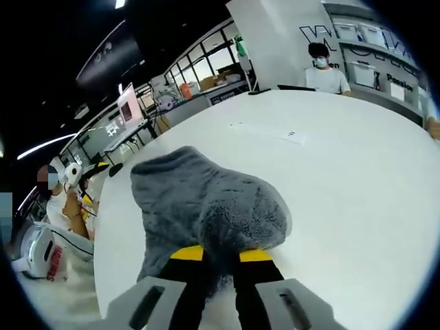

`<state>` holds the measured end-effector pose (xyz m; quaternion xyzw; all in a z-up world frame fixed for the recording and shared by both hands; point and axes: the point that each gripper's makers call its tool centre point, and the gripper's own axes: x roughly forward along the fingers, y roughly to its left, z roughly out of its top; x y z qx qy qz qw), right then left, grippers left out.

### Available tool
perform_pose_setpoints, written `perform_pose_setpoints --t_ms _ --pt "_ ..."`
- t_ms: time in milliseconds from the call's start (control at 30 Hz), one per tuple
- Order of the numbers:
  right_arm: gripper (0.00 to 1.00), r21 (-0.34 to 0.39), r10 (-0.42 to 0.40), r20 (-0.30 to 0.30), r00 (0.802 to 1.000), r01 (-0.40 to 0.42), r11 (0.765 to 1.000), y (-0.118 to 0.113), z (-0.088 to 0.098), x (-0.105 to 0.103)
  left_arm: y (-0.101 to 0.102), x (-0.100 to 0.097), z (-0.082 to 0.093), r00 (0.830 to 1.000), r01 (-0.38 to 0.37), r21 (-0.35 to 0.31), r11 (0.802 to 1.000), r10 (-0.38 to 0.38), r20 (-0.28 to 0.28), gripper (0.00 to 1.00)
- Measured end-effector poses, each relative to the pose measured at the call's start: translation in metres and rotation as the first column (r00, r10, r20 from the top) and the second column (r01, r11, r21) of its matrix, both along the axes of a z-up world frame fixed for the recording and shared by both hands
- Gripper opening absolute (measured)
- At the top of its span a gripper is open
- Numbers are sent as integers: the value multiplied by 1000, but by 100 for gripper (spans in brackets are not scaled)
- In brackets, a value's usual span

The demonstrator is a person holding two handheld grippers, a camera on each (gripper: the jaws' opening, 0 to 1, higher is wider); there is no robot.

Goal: Fold the towel on the table until its edges align and the towel forms a compact rectangular stack.

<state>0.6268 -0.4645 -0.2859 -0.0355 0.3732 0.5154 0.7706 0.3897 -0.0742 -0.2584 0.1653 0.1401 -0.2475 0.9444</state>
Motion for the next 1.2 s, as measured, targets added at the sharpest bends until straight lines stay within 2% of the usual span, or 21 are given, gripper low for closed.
perform_pose_setpoints --t_ms 500,867,1067,1200 --pt "14 -68 -33 -17 999 32 997 -33 -3 1 1 1 -1 1000 3 -2 1000 -3 -3 98" --pt "14 -100 -49 -34 998 45 994 -34 2 0 2 2 -3 1000 0 -3 1000 0 -6 98" --pt "14 -141 -67 -14 998 65 988 -31 11 5 2 1 -3 1000 4 -3 1000 -4 -4 98" --pt "14 -175 -90 -26 996 84 981 -28 16 9 2 1 -4 1000 4 -4 1000 -4 -4 97"
